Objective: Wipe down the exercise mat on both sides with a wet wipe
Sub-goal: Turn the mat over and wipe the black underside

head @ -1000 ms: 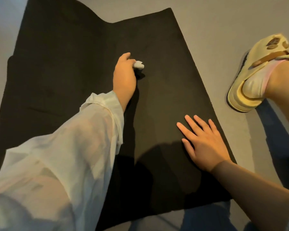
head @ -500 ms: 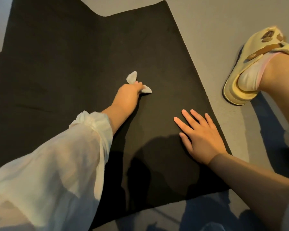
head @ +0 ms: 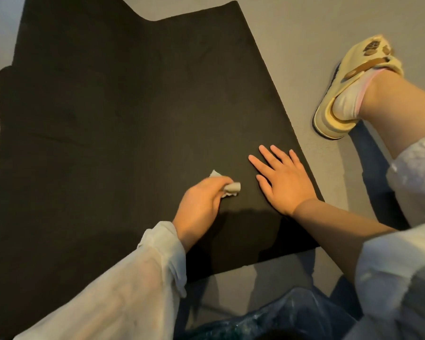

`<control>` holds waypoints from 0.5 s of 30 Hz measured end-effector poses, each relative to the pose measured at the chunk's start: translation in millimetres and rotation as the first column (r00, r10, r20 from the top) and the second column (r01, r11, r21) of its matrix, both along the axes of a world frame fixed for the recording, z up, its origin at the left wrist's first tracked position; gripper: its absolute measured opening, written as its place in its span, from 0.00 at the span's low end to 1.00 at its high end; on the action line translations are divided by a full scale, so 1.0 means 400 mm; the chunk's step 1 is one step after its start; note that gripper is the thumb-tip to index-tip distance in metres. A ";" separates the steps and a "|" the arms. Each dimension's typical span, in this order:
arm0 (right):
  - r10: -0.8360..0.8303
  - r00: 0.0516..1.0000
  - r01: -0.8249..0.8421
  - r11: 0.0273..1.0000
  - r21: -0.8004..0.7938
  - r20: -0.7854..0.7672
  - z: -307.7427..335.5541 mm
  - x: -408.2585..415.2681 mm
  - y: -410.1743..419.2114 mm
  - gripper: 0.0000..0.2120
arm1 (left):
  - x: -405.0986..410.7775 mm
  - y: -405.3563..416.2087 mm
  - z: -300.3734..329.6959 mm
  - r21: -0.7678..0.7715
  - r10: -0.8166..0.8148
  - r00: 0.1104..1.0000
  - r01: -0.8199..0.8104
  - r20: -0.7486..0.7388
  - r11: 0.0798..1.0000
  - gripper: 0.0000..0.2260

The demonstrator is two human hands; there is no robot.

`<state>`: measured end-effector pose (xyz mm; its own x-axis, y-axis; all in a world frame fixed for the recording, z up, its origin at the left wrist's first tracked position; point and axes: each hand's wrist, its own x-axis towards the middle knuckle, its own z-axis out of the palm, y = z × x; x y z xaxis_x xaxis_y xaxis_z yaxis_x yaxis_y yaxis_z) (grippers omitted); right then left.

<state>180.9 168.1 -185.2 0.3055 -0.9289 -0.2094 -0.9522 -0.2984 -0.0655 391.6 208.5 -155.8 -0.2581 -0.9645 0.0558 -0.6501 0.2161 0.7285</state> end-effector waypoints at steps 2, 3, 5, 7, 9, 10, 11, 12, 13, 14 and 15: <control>0.004 1.000 -0.004 1.000 0.001 0.002 0.001 -0.002 0.002 0.24 | 0.005 -0.025 0.006 -0.018 0.140 0.990 -0.140 -0.017 0.990 0.07; 0.001 1.000 -0.001 1.000 -0.001 -0.001 0.001 -0.002 0.003 0.24 | 0.007 -0.037 0.002 -0.035 0.185 0.983 -0.185 0.004 0.982 0.07; -0.006 1.000 0.006 1.000 -0.001 -0.007 0.002 -0.002 0.003 0.24 | 0.011 -0.053 -0.016 -0.023 0.202 0.975 -0.201 0.095 0.979 0.10; -0.009 1.000 0.009 1.000 0.004 -0.011 0.002 -0.002 0.001 0.24 | 0.018 -0.055 -0.034 0.014 0.136 0.959 -0.144 0.250 0.990 0.15; -0.007 1.000 0.007 1.000 0.008 -0.016 0.002 -0.001 -0.001 0.25 | 0.034 -0.047 -0.050 0.036 0.028 0.935 -0.044 0.354 0.998 0.24; -0.006 1.000 0.006 1.000 0.009 -0.017 0.001 -0.001 -0.001 0.25 | 0.044 -0.044 -0.049 0.026 0.001 0.929 -0.012 0.370 1.000 0.24; -0.005 1.000 0.005 1.000 0.010 -0.019 0.001 0.000 -0.001 0.25 | 0.055 -0.046 -0.044 -0.006 -0.006 0.928 0.009 0.372 1.000 0.22; -0.004 1.000 0.004 1.000 0.012 -0.018 0.001 0.000 -0.002 0.25 | 0.068 -0.057 -0.042 -0.048 -0.008 0.928 0.028 0.373 0.998 0.18; -0.004 1.000 0.004 1.000 0.015 -0.017 0.001 -0.001 -0.003 0.25 | 0.077 -0.077 -0.036 -0.074 -0.022 0.922 0.055 0.388 0.996 0.14; -0.004 1.000 0.004 1.000 0.020 -0.015 0.001 -0.002 -0.004 0.25 | 0.084 -0.103 -0.026 -0.077 -0.042 0.910 0.080 0.411 0.994 0.12; -0.003 1.000 0.003 1.000 0.024 -0.012 0.001 -0.003 -0.004 0.25 | 0.089 -0.137 -0.018 -0.064 -0.048 0.900 0.084 0.432 0.994 0.09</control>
